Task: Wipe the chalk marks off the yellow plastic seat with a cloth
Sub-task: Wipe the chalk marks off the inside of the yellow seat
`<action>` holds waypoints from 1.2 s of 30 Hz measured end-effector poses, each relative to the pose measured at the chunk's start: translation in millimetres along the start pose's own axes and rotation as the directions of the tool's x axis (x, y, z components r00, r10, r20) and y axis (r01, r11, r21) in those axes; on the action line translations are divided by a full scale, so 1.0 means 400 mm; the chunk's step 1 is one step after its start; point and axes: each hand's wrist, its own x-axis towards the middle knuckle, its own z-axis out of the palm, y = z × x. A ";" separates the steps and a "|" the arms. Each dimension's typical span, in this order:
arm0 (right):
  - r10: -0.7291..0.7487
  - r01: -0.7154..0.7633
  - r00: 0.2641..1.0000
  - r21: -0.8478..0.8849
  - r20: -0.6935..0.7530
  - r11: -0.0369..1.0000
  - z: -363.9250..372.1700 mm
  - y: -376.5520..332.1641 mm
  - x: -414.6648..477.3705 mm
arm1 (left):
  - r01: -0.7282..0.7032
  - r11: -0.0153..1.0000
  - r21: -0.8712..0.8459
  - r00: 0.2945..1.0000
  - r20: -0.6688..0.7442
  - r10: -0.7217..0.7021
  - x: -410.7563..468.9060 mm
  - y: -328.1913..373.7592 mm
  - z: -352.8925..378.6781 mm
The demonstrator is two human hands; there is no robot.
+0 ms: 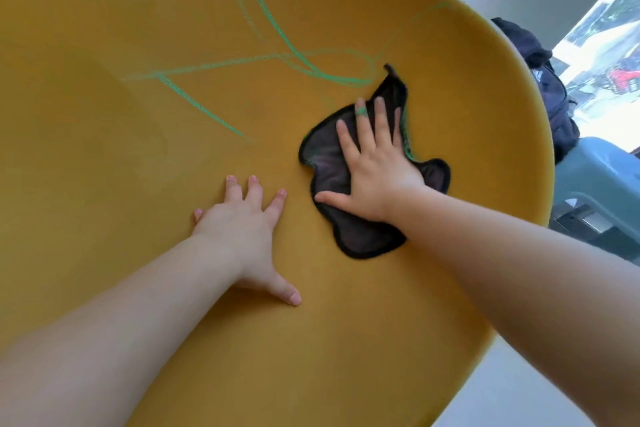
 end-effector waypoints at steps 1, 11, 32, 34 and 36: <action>-0.029 0.027 0.999 0.036 0.035 0.999 0.018 -0.037 -0.017 | 0.003 1.000 -0.003 1.000 0.000 -0.003 -0.001 -0.001 0.000; -0.010 -0.033 0.995 -0.434 -0.097 0.900 -0.146 0.272 0.003 | 0.004 1.000 0.011 1.000 0.007 -0.005 -0.002 0.001 0.002; 0.037 -0.057 0.998 -0.372 -0.060 0.926 -0.113 0.269 -0.099 | -0.010 0.999 0.037 0.997 0.074 0.007 -0.006 0.001 -0.034; 0.058 -0.088 0.995 -0.420 -0.082 0.903 -0.135 0.294 -0.088 | -0.039 0.994 0.098 0.998 0.059 0.034 0.001 -0.008 -0.060; 0.082 -0.129 0.988 -0.415 -0.129 0.900 -0.147 0.303 -0.056 | -0.049 0.989 0.142 0.998 0.051 0.042 0.010 -0.009 -0.075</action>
